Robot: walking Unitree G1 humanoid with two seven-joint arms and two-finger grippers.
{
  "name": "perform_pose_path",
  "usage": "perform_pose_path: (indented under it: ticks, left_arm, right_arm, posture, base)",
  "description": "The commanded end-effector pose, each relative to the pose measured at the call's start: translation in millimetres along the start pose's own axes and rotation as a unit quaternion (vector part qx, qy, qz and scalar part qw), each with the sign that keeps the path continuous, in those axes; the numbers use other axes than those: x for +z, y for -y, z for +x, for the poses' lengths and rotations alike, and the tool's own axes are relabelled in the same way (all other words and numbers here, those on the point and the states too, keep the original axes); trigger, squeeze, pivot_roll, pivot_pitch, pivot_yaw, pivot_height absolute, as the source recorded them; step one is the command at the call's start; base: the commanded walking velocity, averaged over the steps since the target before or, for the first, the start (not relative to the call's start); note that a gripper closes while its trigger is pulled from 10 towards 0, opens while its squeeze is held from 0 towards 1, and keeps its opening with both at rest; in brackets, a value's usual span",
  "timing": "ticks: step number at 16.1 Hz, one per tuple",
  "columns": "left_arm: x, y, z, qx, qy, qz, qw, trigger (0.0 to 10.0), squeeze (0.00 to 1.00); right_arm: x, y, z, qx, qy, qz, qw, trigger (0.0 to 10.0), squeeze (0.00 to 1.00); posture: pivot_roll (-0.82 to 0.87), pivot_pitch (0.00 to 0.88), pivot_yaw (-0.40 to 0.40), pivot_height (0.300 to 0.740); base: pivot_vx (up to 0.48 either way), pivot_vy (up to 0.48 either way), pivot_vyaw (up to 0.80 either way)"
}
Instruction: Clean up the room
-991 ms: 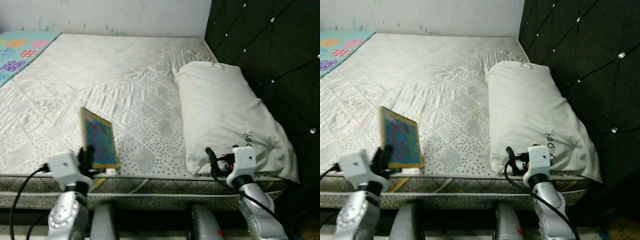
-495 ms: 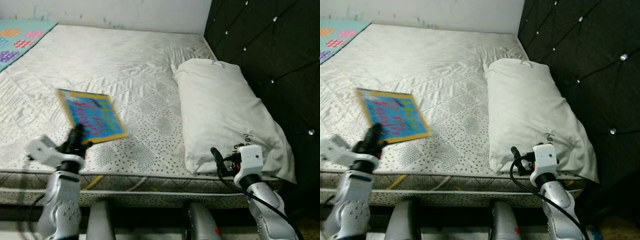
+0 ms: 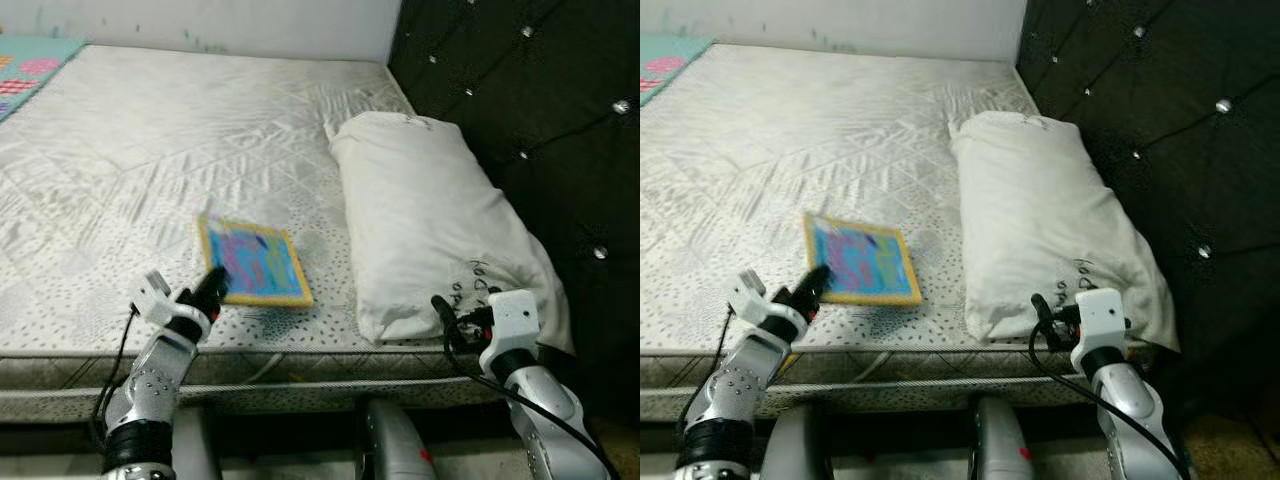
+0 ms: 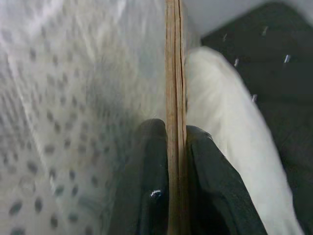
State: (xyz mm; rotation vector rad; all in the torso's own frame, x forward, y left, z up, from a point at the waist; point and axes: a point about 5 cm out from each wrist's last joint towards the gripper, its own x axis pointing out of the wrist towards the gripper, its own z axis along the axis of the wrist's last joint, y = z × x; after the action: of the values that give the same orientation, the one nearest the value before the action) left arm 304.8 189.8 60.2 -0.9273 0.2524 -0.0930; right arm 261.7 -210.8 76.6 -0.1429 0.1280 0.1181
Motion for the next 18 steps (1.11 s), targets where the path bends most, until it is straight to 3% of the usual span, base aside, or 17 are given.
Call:
perform_pose_path:
  ticks: [1,4,7,9,13,17,18]
  left_arm:
    - [-0.9,10.2,7.9,-0.028,-0.023,0.01,0.999,10.0,0.0]
    - [-10.3,2.5,11.1,-0.041,-0.082,0.008,0.996,10.0,0.0]
    - [-10.8,2.6,11.5,-0.065,-0.097,0.003,0.993,10.0,0.0]
    - [-6.4,1.6,12.9,-0.073,-0.079,0.02,0.994,10.0,0.0]
    - [0.3,-15.7,10.6,-0.045,-0.055,-0.009,0.997,10.0,0.0]
    - [-16.8,-33.8,2.6,-0.009,-0.111,-0.008,0.994,10.0,0.0]
    - [-18.1,-36.0,1.6,-0.005,-0.117,-0.004,0.993,10.0,0.05]
  right_arm:
    - [4.7,4.8,-0.6,-0.005,0.004,-0.007,1.0,10.0,0.0]
    - [7.7,3.0,0.8,-0.002,0.009,-0.012,1.0,10.0,0.0]
    - [8.9,0.8,2.4,0.0,0.012,-0.015,1.0,10.0,0.0]
    - [8.9,0.5,2.7,0.0,0.013,-0.015,1.0,10.0,0.0]
    - [7.5,-0.2,2.8,-0.003,0.012,-0.015,1.0,10.0,0.0]
    - [9.1,0.5,3.2,-0.006,0.015,-0.015,1.0,10.0,0.0]
    - [9.2,0.7,3.3,-0.006,0.016,-0.015,1.0,10.0,0.0]
  posture:
    - [-0.22,0.03,-0.095,0.559]
    - [-0.21,0.025,-0.098,0.559]
    - [-0.21,0.022,-0.096,0.559]
    - [-0.21,0.021,-0.096,0.559]
    - [-0.21,0.016,-0.09,0.559]
    - [-0.22,0.016,-0.088,0.559]
    - [-0.22,0.016,-0.088,0.559]
  base:
    - [0.0,0.0,0.0]
    - [0.0,0.0,0.0]
    - [0.0,0.0,0.0]
    - [0.0,0.0,0.0]
    - [0.0,0.0,0.0]
    - [0.0,0.0,0.0]
    - [0.0,0.0,0.0]
